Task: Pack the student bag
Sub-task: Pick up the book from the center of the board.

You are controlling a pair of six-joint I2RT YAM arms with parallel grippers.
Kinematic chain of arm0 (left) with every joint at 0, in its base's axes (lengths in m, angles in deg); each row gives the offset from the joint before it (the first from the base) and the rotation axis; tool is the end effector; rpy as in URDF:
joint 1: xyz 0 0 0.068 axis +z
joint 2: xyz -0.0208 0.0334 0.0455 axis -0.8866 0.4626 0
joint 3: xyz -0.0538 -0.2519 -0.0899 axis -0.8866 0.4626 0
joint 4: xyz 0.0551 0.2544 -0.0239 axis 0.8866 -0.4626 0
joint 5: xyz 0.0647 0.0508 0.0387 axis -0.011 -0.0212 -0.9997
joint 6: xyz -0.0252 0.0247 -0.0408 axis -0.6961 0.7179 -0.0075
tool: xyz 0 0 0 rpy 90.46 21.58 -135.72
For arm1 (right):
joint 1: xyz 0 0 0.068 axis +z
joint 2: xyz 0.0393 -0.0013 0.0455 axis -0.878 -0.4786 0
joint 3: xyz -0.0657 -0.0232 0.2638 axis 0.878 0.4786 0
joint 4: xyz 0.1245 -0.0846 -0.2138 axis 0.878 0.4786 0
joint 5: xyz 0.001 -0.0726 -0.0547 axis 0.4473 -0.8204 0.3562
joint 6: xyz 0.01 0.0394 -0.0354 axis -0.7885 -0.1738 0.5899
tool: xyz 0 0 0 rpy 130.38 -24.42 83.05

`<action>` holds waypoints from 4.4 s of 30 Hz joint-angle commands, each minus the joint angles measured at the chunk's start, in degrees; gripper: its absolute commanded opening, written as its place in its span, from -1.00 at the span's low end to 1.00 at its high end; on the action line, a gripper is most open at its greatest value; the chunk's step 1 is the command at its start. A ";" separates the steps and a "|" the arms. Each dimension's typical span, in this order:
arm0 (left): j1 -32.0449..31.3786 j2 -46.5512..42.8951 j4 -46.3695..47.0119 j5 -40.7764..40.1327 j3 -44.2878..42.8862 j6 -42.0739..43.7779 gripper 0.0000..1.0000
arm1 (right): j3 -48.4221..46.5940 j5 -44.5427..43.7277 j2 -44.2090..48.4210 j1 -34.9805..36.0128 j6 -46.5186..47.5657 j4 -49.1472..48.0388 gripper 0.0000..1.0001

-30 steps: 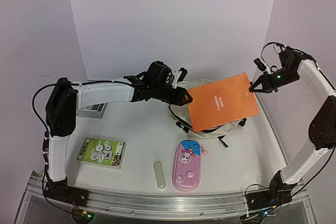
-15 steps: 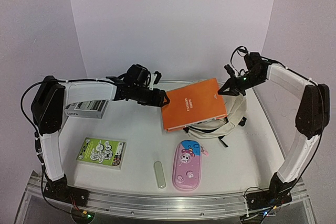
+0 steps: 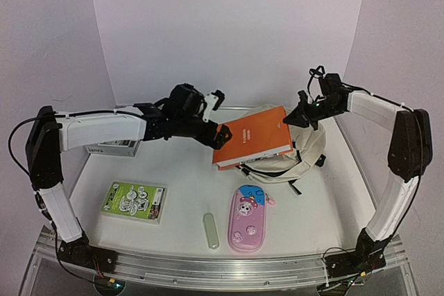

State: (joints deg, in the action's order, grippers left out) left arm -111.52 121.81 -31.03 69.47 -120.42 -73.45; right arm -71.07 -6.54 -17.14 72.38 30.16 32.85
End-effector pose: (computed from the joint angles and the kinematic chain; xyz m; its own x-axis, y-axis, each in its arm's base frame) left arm 0.2734 -0.3133 0.2808 -0.4430 0.3427 -0.8285 0.6895 0.7209 -0.0705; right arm 0.3931 0.1016 0.2772 -0.9199 0.1504 -0.3622 -0.2014 0.6114 0.7653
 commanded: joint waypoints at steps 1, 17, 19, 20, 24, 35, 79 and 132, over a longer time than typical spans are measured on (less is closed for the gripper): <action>-7.69 2.63 3.89 -15.42 1.24 13.49 0.99 | 0.90 2.17 0.59 0.65 -9.33 -6.15 -1.00; -14.06 20.04 27.87 -29.45 -2.74 39.00 0.99 | 5.25 7.61 2.29 1.81 -16.19 -13.66 -1.00; -14.19 21.81 29.11 -30.87 -4.07 41.05 0.99 | 5.59 8.00 2.57 1.95 -16.74 -14.36 -1.00; -14.32 22.79 30.49 -32.30 -4.73 42.38 0.99 | 5.80 8.22 2.66 2.05 -16.98 -14.59 -1.00; -14.66 25.77 39.45 -38.89 -5.46 50.41 0.96 | 6.85 8.63 3.06 2.39 -17.33 -15.39 -1.00; -15.18 20.31 52.06 -41.53 1.15 55.52 -0.02 | 7.60 8.21 3.66 3.73 -16.64 -16.11 -1.00; -2.09 -11.78 -11.53 39.96 -4.98 8.80 -0.41 | -18.61 4.00 16.59 11.06 65.73 43.82 0.96; 10.91 -24.76 21.98 26.28 17.84 -30.70 0.99 | -21.39 22.76 6.25 1.22 10.00 6.76 -0.80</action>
State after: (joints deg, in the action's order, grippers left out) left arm -101.88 94.91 -19.28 86.59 -105.05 -96.03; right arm -93.32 10.89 -11.83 73.33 54.26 53.11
